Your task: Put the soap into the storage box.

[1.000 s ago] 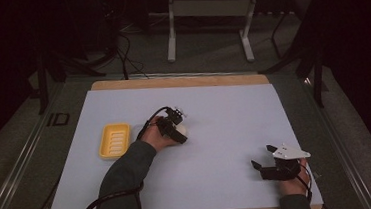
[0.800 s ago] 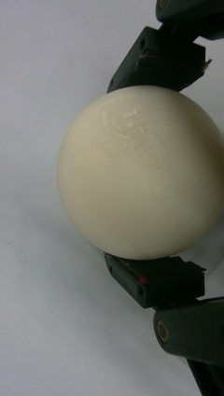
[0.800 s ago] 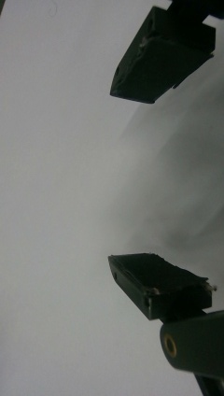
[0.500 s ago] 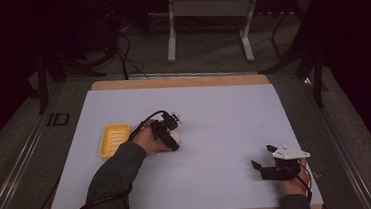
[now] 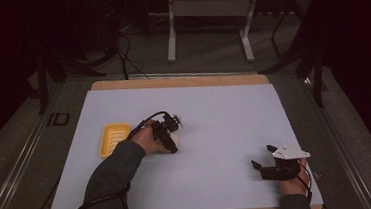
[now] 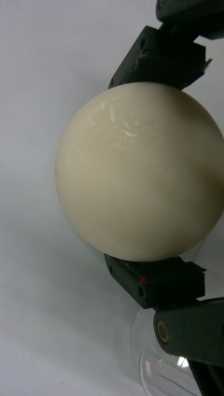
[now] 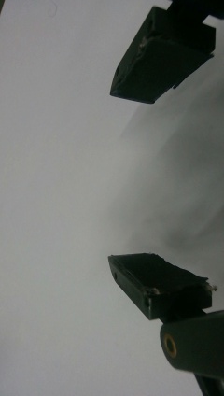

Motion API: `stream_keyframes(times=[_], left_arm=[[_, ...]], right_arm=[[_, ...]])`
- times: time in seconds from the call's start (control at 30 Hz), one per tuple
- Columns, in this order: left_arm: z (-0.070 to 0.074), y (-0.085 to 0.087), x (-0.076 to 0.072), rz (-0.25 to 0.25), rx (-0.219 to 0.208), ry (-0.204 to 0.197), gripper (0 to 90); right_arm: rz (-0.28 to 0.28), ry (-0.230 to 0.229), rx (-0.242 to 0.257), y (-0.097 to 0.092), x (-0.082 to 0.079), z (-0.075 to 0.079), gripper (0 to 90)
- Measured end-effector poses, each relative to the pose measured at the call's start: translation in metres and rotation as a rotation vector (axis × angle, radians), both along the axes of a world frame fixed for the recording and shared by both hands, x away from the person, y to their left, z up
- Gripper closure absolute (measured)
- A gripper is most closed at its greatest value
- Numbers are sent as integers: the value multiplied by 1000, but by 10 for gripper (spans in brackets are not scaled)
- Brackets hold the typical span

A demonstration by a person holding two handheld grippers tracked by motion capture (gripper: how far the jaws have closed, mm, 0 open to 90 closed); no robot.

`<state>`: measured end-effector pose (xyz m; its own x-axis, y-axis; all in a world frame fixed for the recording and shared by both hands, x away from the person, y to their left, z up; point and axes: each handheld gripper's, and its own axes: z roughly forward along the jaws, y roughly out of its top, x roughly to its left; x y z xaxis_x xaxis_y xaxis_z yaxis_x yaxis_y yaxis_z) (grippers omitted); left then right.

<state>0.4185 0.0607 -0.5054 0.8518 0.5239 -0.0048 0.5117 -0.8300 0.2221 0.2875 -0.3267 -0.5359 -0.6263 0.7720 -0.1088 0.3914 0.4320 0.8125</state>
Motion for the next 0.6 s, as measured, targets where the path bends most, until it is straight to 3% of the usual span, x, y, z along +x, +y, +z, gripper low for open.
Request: stream_keyframes(times=[0.2, 0.27, 0.6], left_arm=[[1, -2, -2, -5, 8, -22, 239], [3, -4, -2, -7, 26, -53, 239], [13, -3, -4, -25, 17, -43, 240]], right_arm=[[0, 1, 1, 0, 0, 0, 161], [1, 0, 1, 0, 0, 0, 160], [2, 0, 2, 0, 0, 0, 161]])
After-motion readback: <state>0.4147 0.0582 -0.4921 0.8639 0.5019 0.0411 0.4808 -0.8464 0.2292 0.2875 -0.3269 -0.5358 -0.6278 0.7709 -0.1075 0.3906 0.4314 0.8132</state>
